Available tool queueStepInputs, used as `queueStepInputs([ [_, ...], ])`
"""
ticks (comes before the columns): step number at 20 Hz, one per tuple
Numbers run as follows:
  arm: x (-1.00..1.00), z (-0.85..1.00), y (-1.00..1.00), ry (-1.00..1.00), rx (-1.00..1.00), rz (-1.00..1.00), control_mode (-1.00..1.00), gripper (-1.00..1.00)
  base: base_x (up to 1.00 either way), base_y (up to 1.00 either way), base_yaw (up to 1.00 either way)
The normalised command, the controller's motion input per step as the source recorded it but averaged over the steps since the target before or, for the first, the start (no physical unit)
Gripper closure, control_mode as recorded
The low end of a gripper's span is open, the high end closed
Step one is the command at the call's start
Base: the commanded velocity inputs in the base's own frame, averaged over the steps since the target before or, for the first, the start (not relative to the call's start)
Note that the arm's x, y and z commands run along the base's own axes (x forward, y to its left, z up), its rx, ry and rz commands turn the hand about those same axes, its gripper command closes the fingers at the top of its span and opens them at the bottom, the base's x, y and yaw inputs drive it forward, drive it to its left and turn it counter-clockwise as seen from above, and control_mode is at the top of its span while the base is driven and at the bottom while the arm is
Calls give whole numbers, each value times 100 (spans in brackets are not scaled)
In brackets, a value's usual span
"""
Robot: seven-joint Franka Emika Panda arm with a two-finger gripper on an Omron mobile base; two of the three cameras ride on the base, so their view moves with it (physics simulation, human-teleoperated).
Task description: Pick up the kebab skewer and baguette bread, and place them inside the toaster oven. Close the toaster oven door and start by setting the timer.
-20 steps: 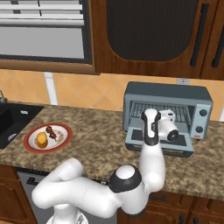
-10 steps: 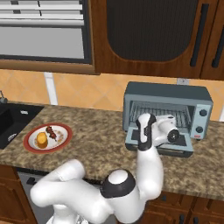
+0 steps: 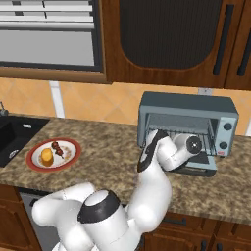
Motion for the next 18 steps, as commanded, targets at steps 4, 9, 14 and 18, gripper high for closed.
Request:
queueStepInputs([
  [4, -74, 31, -8, 53, 0, 0, -100, -100, 0, 0, 0],
  [9, -100, 87, 43, 17, -2, 0, -100, -100, 0, 0, 0],
  [14, -100, 14, 100, 5, -19, 0, -100, -100, 0, 0, 0],
  [18, -96, 0, 100, 0, -24, 5, -100, -100, 0, 0, 0],
])
